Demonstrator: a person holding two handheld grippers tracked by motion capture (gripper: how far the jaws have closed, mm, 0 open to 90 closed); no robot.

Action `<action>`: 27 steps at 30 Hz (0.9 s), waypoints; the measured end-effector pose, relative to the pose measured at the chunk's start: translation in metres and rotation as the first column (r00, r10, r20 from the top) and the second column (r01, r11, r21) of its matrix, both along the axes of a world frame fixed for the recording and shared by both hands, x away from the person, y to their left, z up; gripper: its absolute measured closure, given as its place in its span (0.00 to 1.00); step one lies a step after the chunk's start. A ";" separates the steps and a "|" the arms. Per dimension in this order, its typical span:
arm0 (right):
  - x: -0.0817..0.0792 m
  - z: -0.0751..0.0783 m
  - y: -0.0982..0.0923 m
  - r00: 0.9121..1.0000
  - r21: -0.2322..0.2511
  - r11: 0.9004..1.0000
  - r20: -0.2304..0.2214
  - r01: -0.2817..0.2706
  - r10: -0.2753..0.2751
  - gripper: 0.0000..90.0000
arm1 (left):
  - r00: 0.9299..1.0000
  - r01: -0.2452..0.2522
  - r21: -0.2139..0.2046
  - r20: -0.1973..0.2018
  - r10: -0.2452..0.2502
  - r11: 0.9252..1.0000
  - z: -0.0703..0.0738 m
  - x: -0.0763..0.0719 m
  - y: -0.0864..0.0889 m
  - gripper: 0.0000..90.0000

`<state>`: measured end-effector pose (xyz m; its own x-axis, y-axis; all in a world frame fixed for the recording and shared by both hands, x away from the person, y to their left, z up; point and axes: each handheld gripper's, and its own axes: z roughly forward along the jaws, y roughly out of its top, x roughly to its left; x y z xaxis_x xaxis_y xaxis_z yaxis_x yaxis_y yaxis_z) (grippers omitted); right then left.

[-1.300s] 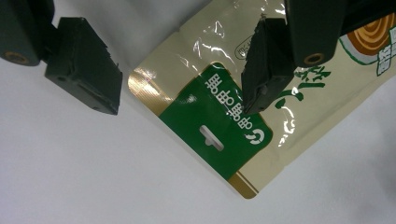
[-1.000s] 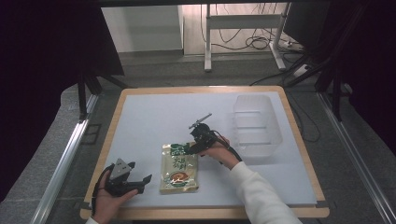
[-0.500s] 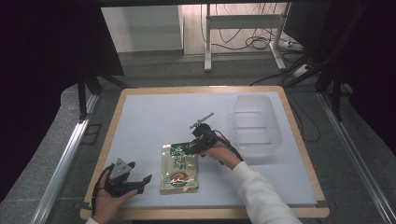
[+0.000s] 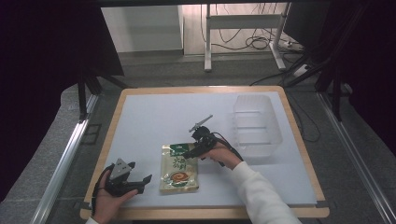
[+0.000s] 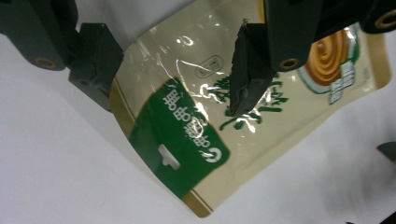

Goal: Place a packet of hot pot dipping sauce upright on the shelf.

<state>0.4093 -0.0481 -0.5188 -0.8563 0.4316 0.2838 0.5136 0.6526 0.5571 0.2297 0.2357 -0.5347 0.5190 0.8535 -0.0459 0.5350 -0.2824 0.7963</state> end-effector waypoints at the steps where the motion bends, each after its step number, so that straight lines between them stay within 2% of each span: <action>1: 0.001 -0.002 0.000 1.000 0.007 1.000 -0.006 0.005 -0.005 0.45 | 1.000 0.000 0.000 0.000 0.000 1.000 0.000 0.000 0.000 0.19; 3: 0.002 -0.003 -0.002 1.000 0.041 0.999 -0.019 0.017 -0.016 0.47 | 1.000 0.000 -0.001 0.001 0.000 1.000 0.000 0.000 0.000 0.19; 7: 0.003 -0.001 -0.004 1.000 0.066 0.998 -0.024 0.017 -0.016 0.51 | 1.000 0.001 -0.001 0.001 -0.001 1.000 0.000 0.000 0.001 0.19; 9: 0.002 0.000 -0.004 1.000 0.067 0.998 -0.020 0.012 -0.011 0.57 | 1.000 0.001 -0.002 0.002 -0.001 1.000 0.000 0.000 0.001 0.19; 13: 0.000 0.000 -0.004 0.999 0.043 0.999 0.038 0.023 -0.024 0.79 | 1.000 0.001 -0.001 0.002 -0.001 1.000 0.000 0.000 0.000 0.19; 17: -0.001 0.000 -0.003 0.998 0.036 0.999 0.060 0.033 -0.036 0.86 | 1.000 0.002 0.000 0.001 -0.002 1.000 0.000 0.000 0.000 0.19; 22: -0.003 -0.001 0.000 0.992 0.014 0.999 0.114 0.048 -0.049 0.94 | 1.000 0.003 -0.001 0.001 -0.003 1.000 0.000 0.000 0.000 0.19; 27: -0.003 0.000 0.000 0.992 0.020 0.999 0.113 0.046 -0.048 0.97 | 1.000 0.005 -0.001 0.000 -0.005 1.000 0.000 0.000 0.000 0.19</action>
